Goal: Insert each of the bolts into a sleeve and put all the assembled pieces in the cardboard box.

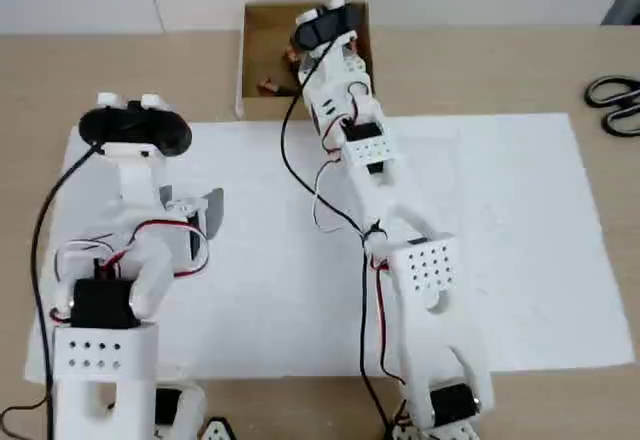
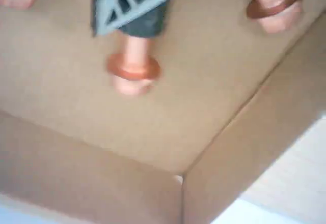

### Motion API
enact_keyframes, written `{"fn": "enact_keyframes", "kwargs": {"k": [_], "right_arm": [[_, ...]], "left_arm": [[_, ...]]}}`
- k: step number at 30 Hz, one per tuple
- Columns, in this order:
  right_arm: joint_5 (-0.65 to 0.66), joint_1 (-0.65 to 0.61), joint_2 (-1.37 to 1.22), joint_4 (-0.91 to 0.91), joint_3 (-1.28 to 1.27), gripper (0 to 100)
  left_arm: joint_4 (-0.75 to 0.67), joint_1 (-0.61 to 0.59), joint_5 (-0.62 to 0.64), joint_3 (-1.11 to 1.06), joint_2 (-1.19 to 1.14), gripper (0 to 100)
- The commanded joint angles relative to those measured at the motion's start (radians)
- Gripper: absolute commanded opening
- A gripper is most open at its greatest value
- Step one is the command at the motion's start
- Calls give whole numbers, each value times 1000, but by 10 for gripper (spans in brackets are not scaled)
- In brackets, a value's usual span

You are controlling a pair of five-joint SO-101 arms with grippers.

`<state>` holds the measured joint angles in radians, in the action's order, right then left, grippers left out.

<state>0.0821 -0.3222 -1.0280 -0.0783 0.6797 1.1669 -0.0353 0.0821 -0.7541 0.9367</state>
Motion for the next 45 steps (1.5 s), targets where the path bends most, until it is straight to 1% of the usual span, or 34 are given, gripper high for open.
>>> {"fn": "enact_keyframes", "kwargs": {"k": [1,7,12,19,24,28,32,36,39,41,45], "right_arm": [[9,-7,25,19,68,125],[11,1,53,-8,68,126],[8,16,217,-200,68,126],[9,31,475,-550,66,126],[9,24,759,-875,66,126],[6,16,966,-1107,61,126],[3,15,1147,-1305,61,126],[3,15,1326,-1431,61,126],[3,15,1428,-1527,61,126],[3,19,1477,-1577,58,126],[3,21,1583,-1587,-11,126]], "left_arm": [[-2,-3,-6,4,17,212],[-2,-3,-6,8,17,212],[0,-8,-9,28,17,212],[5,-9,-9,88,57,212],[-3,-11,-14,94,241,212],[3,-48,-103,76,417,212],[-2,-74,-175,-50,591,212],[-5,-77,-189,-183,763,212],[-60,-78,-189,-288,882,212],[-104,-80,-190,-351,890,212],[-160,-77,-190,-453,872,212]]}}
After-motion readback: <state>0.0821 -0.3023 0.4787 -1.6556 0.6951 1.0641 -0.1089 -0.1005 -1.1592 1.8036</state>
